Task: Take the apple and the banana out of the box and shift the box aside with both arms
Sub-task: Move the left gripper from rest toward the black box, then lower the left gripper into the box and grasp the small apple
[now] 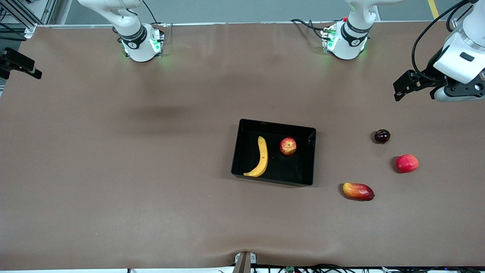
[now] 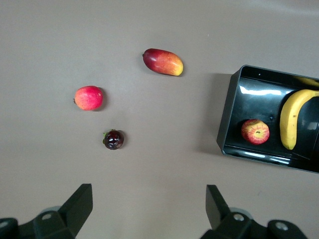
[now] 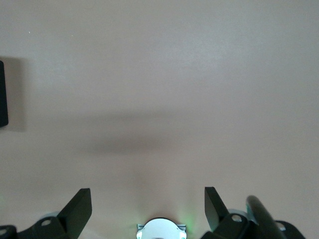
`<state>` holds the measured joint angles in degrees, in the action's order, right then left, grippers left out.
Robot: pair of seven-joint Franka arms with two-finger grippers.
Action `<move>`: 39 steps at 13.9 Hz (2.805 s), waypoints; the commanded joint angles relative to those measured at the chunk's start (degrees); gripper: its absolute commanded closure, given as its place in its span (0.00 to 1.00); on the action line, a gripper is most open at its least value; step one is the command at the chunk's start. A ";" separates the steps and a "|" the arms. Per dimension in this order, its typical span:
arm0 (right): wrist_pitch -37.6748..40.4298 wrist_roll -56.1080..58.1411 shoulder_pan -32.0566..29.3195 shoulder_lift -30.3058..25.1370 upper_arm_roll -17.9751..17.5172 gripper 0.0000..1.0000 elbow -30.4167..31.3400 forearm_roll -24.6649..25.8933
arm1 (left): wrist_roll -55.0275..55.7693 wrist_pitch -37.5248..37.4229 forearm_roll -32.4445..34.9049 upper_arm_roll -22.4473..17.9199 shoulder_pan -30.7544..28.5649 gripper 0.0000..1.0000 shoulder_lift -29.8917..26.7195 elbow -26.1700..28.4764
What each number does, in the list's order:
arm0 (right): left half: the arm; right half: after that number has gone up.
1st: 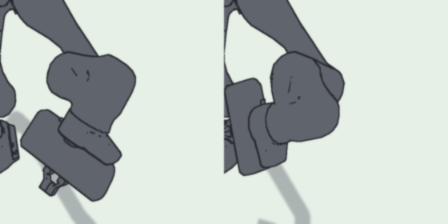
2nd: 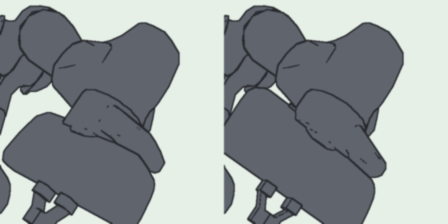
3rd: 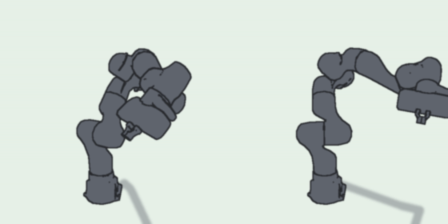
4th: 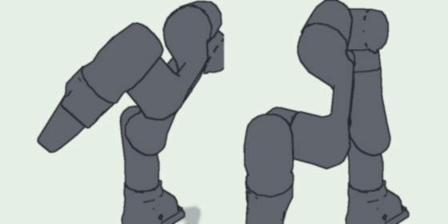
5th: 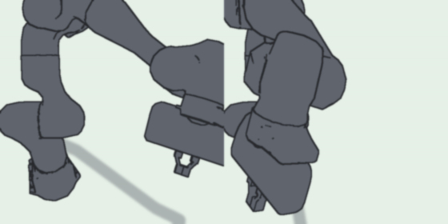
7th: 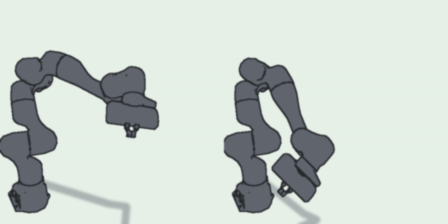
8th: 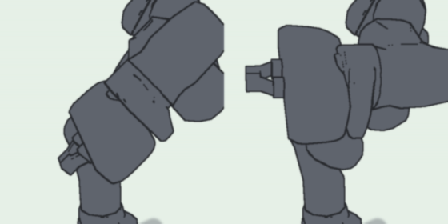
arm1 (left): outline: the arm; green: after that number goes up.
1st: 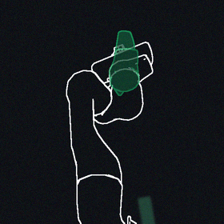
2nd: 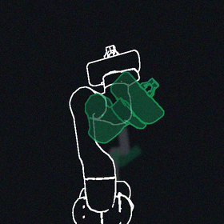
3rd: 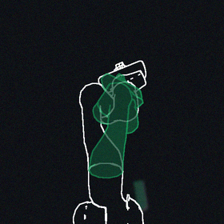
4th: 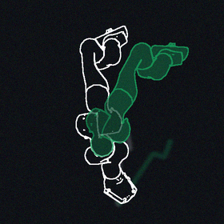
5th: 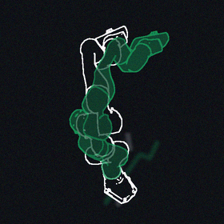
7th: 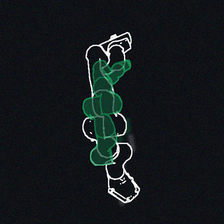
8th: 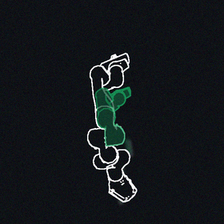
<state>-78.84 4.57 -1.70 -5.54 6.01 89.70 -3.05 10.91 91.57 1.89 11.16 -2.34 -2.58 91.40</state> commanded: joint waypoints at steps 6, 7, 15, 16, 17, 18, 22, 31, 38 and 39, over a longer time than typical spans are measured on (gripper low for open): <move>0.35 0.26 -1.38 0.00 -0.73 0.00 -0.06 -0.99 | -0.81 -2.10 -0.13 -0.43 -0.30 0.00 -0.59 -0.87; 0.35 0.26 -1.38 0.00 -0.73 0.00 -0.06 -0.99 | -0.89 -2.62 -0.22 -0.43 -0.38 0.00 -0.32 -1.92; 0.35 0.26 -1.38 0.09 -0.73 0.00 -0.14 -0.99 | 10.50 2.10 -1.01 5.35 4.53 0.00 8.01 -0.61; 0.35 0.26 -1.38 0.09 -0.73 0.00 -0.14 -0.99 | 14.19 4.12 -0.57 6.06 5.84 0.00 9.68 -0.61; 0.35 0.26 -1.38 0.09 -0.73 0.00 -0.14 -0.99 | 18.14 6.58 -0.40 6.42 7.77 0.00 11.79 -0.61; 0.35 0.26 -1.47 0.09 -0.73 0.00 -0.14 -0.99 | 21.05 9.21 -0.22 6.34 9.62 0.00 13.72 -0.53; 0.35 0.26 -1.56 0.09 -0.73 0.00 -0.14 -0.99 | 30.29 20.37 1.01 6.16 15.60 0.00 22.33 0.27; 0.35 0.26 -1.64 0.09 -0.73 0.00 -0.14 -0.99 | 35.05 27.96 7.34 6.34 19.48 0.00 35.97 0.62; 0.35 0.26 -1.64 0.09 -0.73 0.00 -0.14 -0.99 | 35.67 34.29 9.71 6.34 19.57 0.00 37.82 6.77; 0.35 0.26 -1.64 0.09 -0.73 0.00 -0.14 -0.99 | 35.67 34.29 9.71 6.34 19.92 0.00 38.17 6.86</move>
<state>-78.84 4.57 -1.88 -5.48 6.00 89.77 -3.11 45.04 124.66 10.07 17.59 16.88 35.58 97.33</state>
